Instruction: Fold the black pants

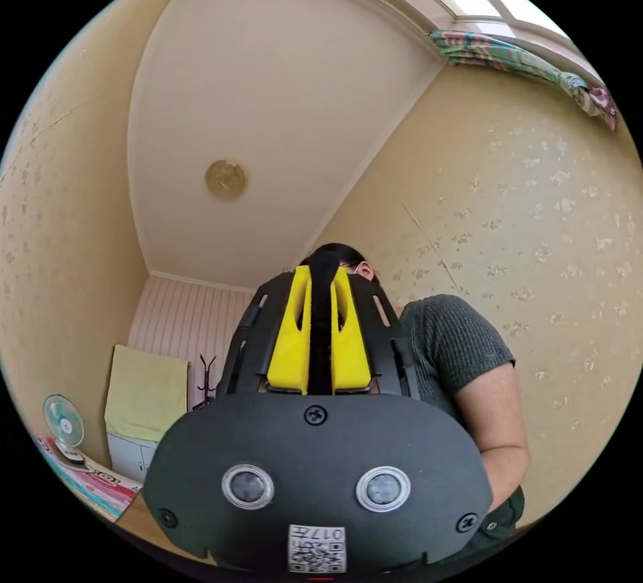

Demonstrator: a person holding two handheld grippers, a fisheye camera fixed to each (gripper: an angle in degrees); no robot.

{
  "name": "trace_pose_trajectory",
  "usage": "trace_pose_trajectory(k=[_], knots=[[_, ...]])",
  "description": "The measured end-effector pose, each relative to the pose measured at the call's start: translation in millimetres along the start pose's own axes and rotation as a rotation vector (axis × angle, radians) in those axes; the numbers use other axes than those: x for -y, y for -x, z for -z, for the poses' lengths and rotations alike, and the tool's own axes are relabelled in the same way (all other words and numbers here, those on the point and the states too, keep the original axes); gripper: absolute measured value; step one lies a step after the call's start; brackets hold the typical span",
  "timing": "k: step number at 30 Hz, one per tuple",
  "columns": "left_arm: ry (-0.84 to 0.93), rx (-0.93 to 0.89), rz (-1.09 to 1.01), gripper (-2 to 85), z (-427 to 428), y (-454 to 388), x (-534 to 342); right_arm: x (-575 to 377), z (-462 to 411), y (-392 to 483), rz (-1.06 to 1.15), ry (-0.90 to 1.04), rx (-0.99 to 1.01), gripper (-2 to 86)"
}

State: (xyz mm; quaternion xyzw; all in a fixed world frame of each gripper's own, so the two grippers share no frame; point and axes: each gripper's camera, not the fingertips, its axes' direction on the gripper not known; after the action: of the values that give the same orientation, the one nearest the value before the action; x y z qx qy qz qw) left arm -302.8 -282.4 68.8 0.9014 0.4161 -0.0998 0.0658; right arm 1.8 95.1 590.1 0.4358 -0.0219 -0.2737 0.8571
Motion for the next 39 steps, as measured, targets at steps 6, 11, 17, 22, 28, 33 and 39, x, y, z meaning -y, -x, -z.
trace_pose_trajectory(k=[6,11,17,22,28,33,39], knots=[[-0.006,-0.026,0.077,4.3,-9,13,-41,-10,15,-9,-0.127,-0.716,-0.082,16.2],[0.049,-0.059,0.269,4.6,-33,54,-91,32,-20,-17,-0.103,-0.855,0.112,14.4],[0.174,0.327,0.545,6.3,-22,85,-104,48,-18,26,-0.186,-0.815,-0.168,5.0],[0.185,0.783,0.589,9.8,5,69,-100,24,-15,32,-0.344,-0.915,-0.216,5.1],[0.025,0.806,0.725,9.7,46,64,-132,16,2,60,-0.424,-0.947,-0.4,5.2],[0.07,0.827,0.793,11.4,47,67,-156,19,26,98,-0.376,-0.971,-0.536,4.8],[0.291,0.788,0.842,17.7,16,80,-179,22,68,143,-0.386,-1.031,-0.74,4.6]])
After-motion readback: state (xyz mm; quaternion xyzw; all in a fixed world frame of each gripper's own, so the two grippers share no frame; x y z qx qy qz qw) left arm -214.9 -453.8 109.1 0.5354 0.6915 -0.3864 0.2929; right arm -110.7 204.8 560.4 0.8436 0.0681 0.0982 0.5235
